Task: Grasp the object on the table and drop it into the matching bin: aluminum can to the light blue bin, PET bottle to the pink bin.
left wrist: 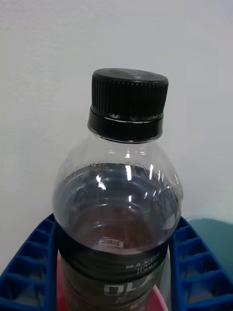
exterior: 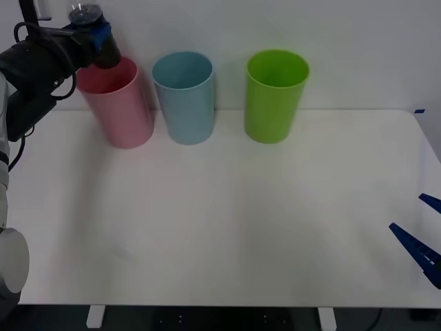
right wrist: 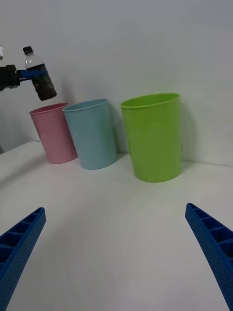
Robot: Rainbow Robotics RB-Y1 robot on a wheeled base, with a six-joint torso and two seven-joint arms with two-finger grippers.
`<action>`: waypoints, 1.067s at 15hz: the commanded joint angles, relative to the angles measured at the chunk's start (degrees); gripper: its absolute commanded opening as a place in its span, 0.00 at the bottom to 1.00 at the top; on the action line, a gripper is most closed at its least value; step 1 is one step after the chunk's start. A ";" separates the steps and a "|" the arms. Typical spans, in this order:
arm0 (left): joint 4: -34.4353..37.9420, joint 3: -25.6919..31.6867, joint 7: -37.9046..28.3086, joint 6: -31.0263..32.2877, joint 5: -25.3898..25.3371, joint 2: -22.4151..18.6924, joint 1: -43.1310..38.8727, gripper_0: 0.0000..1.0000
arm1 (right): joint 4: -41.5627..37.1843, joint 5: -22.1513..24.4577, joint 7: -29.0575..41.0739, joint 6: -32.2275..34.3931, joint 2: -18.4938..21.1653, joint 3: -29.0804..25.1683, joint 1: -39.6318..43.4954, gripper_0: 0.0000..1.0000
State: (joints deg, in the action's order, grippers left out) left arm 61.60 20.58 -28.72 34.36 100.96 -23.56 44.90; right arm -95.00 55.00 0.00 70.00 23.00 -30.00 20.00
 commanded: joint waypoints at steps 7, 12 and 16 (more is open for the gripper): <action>0.01 0.95 0.25 2.73 -4.63 -0.08 -0.78 1.00 | 0.00 0.00 0.00 0.00 0.00 0.00 0.00 1.00; 0.18 -0.02 0.95 6.07 -15.62 -2.28 -3.86 1.00 | 0.00 0.00 0.00 0.00 0.00 0.00 0.00 1.00; 5.02 -1.34 1.21 7.22 -23.00 -3.86 -9.92 1.00 | 0.00 0.00 0.00 0.00 0.00 0.00 0.00 1.00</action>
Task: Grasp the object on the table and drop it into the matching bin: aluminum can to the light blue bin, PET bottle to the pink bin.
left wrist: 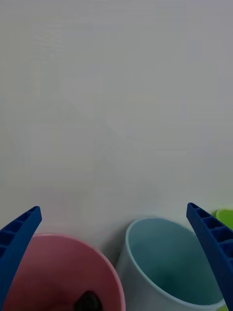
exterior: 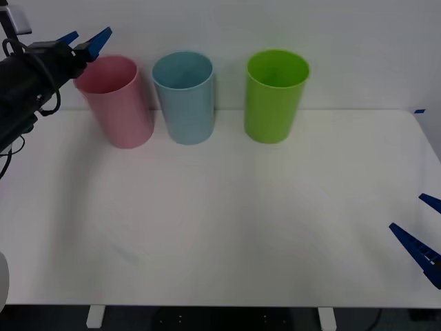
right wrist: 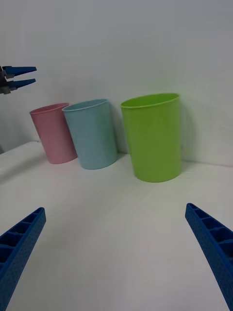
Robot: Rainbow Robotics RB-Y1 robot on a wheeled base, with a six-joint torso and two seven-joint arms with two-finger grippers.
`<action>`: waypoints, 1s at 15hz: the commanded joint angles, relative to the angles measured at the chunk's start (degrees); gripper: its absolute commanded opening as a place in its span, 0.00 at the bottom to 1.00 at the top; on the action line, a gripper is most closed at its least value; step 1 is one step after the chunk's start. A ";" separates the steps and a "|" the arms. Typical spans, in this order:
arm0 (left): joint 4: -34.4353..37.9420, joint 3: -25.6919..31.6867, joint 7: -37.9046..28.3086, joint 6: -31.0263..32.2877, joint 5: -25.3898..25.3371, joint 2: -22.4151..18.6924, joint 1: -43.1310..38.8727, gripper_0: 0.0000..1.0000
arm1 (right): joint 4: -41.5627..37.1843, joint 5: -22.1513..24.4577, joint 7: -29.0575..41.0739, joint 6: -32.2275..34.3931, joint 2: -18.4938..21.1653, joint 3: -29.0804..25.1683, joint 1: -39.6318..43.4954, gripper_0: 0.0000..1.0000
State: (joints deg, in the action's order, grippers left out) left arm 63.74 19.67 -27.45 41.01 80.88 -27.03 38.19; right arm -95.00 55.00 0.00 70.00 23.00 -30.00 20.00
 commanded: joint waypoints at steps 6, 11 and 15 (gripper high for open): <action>12.99 -0.07 -0.06 3.73 -10.40 -2.15 -15.17 1.00 | 0.00 0.00 0.00 0.00 0.00 0.00 0.00 1.00; 20.19 3.00 0.46 9.36 -13.03 -2.24 -24.83 1.00 | 0.00 0.00 0.00 0.00 0.00 0.00 0.00 1.00; 25.64 5.55 2.22 13.13 -14.97 -2.15 -32.75 1.00 | 0.00 0.00 0.00 0.00 0.00 0.00 0.00 1.00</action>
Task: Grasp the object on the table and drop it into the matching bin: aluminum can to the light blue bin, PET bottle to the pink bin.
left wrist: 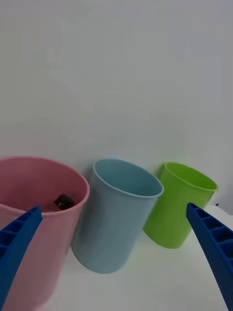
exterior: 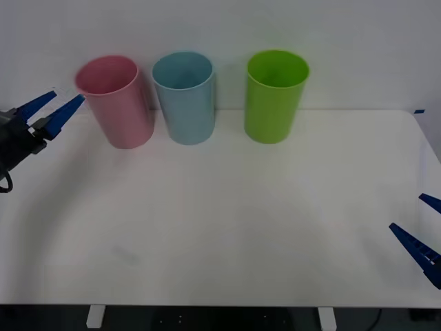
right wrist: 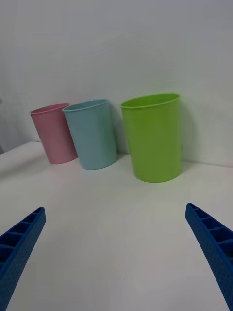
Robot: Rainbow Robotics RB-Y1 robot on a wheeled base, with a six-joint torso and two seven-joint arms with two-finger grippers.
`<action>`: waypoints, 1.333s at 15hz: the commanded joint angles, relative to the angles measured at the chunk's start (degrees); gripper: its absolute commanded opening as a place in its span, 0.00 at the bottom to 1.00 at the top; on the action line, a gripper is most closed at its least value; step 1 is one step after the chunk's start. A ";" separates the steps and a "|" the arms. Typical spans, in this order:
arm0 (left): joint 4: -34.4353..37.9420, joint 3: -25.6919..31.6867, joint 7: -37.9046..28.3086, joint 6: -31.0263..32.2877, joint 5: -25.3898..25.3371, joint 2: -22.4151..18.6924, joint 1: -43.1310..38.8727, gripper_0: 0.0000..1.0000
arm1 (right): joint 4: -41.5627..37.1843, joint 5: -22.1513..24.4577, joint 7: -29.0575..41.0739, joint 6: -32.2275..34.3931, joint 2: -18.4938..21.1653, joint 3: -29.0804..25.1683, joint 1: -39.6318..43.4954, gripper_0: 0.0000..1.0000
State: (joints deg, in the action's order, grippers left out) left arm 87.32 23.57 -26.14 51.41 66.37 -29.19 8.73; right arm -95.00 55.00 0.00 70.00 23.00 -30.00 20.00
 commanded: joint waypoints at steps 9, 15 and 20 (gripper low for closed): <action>3.11 4.64 19.10 11.25 -3.26 0.01 -16.73 1.00 | 0.00 0.00 0.00 0.00 0.00 0.00 0.00 1.00; 6.10 5.34 20.60 13.71 -5.90 0.01 -23.94 1.00 | 0.00 0.00 0.00 0.00 0.00 0.00 0.00 1.00; 6.19 5.17 20.86 14.59 -6.60 0.01 -25.61 1.00 | 0.00 0.00 0.00 0.00 0.00 0.00 0.00 1.00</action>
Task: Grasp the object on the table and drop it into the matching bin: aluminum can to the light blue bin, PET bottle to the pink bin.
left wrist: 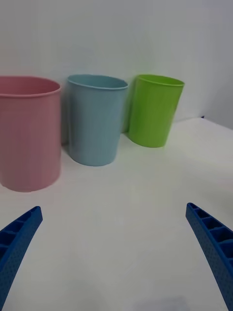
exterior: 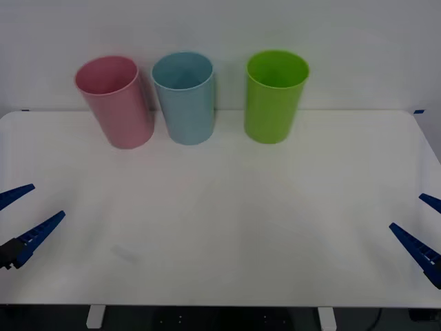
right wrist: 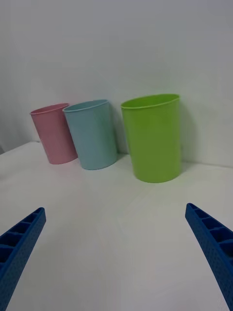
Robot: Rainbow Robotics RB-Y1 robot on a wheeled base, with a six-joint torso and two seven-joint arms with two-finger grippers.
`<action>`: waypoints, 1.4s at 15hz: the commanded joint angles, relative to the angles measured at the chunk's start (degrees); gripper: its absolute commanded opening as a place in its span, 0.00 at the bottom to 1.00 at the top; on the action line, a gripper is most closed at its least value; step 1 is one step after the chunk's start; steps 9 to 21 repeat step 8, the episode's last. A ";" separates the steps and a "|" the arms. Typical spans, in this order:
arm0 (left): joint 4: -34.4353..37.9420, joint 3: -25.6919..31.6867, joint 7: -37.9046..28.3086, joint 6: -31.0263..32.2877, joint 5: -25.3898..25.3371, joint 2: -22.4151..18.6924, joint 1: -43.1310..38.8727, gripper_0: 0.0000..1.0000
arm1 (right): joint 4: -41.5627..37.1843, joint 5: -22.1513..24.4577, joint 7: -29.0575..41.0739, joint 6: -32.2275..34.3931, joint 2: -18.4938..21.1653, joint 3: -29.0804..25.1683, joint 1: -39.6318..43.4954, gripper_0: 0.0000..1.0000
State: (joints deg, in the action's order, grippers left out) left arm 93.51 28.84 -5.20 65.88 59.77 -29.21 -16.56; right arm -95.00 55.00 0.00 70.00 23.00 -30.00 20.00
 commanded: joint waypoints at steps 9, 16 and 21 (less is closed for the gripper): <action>0.01 -0.54 -0.16 0.39 0.17 -0.06 -1.81 1.00 | 0.00 0.00 0.00 0.00 0.00 0.00 0.00 1.00; 0.01 -0.54 -0.16 0.39 0.17 -0.06 -1.81 1.00 | 0.00 0.00 0.00 0.00 0.00 0.00 0.00 1.00; 0.01 -0.54 -0.16 0.39 0.17 -0.06 -1.81 1.00 | 0.00 0.00 0.00 0.00 0.00 0.00 0.00 1.00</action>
